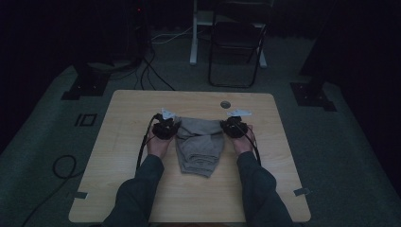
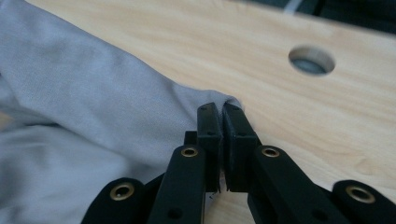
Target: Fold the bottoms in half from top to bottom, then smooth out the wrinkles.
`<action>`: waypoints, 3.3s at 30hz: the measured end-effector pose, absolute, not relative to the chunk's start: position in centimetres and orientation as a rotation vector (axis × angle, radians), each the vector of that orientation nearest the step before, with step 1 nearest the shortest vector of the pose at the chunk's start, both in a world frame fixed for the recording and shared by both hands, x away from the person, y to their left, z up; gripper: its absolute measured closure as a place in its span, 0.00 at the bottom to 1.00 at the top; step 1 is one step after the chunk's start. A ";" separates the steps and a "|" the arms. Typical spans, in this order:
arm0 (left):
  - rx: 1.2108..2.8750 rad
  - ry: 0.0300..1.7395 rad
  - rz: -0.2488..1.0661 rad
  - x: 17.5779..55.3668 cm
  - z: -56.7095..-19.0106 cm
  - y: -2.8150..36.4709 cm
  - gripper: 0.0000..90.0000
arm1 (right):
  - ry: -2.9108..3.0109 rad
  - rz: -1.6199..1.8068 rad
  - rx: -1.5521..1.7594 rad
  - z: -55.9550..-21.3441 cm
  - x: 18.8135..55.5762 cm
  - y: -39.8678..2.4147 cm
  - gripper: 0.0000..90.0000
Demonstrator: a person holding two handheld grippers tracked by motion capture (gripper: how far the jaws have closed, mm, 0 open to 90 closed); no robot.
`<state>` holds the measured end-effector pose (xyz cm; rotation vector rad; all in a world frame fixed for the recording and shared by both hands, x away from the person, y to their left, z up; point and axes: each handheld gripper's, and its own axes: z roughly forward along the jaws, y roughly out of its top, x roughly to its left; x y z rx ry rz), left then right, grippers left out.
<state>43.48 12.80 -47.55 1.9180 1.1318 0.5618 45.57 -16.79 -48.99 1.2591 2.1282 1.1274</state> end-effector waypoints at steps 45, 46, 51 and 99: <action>1.894 1.102 0.546 36.2 -48.8 15.3 0.92 | 2.168 1.213 1.198 -48.6 38.4 -18.4 0.96; 1.894 1.102 0.546 36.2 -48.8 15.3 0.91 | 2.171 1.225 1.198 -48.5 37.9 -18.5 0.96; 1.938 1.146 0.516 35.3 -50.3 16.1 0.67 | 2.296 1.154 1.148 -50.3 36.3 -18.5 0.75; 1.998 1.179 0.438 37.3 -52.1 12.8 0.56 | 2.272 1.080 1.204 -51.7 38.8 -15.2 0.65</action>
